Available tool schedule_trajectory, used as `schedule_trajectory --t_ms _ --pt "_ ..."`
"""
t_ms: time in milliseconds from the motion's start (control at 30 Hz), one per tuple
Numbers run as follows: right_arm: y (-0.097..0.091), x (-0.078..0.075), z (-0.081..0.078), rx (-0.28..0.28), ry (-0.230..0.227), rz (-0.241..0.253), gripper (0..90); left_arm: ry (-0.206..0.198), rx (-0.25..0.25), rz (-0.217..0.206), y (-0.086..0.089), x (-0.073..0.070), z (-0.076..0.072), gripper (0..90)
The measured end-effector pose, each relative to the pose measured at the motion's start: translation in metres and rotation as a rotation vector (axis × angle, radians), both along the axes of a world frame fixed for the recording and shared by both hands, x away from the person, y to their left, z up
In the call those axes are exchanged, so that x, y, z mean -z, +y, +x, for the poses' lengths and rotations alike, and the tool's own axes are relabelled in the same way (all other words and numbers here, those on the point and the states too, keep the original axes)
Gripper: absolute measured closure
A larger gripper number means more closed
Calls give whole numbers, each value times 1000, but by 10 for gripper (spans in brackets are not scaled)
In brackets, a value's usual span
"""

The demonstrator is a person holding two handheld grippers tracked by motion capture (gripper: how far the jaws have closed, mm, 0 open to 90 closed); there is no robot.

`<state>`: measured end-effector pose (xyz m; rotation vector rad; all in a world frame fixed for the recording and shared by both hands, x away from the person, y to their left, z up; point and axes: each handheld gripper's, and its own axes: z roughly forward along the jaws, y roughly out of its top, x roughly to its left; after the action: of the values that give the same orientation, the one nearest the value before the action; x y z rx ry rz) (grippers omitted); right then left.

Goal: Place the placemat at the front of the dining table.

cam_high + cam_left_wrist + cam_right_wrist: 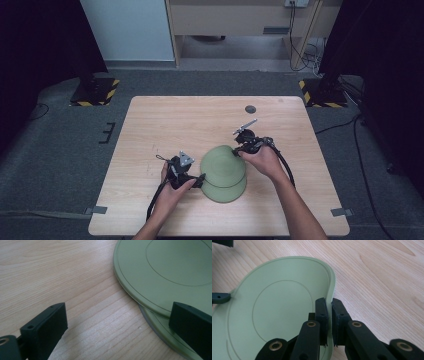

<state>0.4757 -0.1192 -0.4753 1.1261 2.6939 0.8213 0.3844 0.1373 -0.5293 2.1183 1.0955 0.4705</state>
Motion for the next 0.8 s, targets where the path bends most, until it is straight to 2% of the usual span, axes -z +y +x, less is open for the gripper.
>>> schedule_trajectory --t_ms 233,300,467,667,800 --pt "-5 -9 -2 3 9 45 855 -10 -10 -23 7 -6 0 23" --pt "-6 -14 -4 -14 -8 54 856 -14 -8 -30 10 -9 -1 24" --pt "-9 -28 -9 -18 -18 58 856 -19 -29 -44 19 -13 0 25" --pt "-9 -44 -12 -33 -42 94 856 -29 -47 -51 28 -16 3 26" --pt "-10 -55 -14 -32 -42 127 857 -26 -62 -56 35 -18 3 27"
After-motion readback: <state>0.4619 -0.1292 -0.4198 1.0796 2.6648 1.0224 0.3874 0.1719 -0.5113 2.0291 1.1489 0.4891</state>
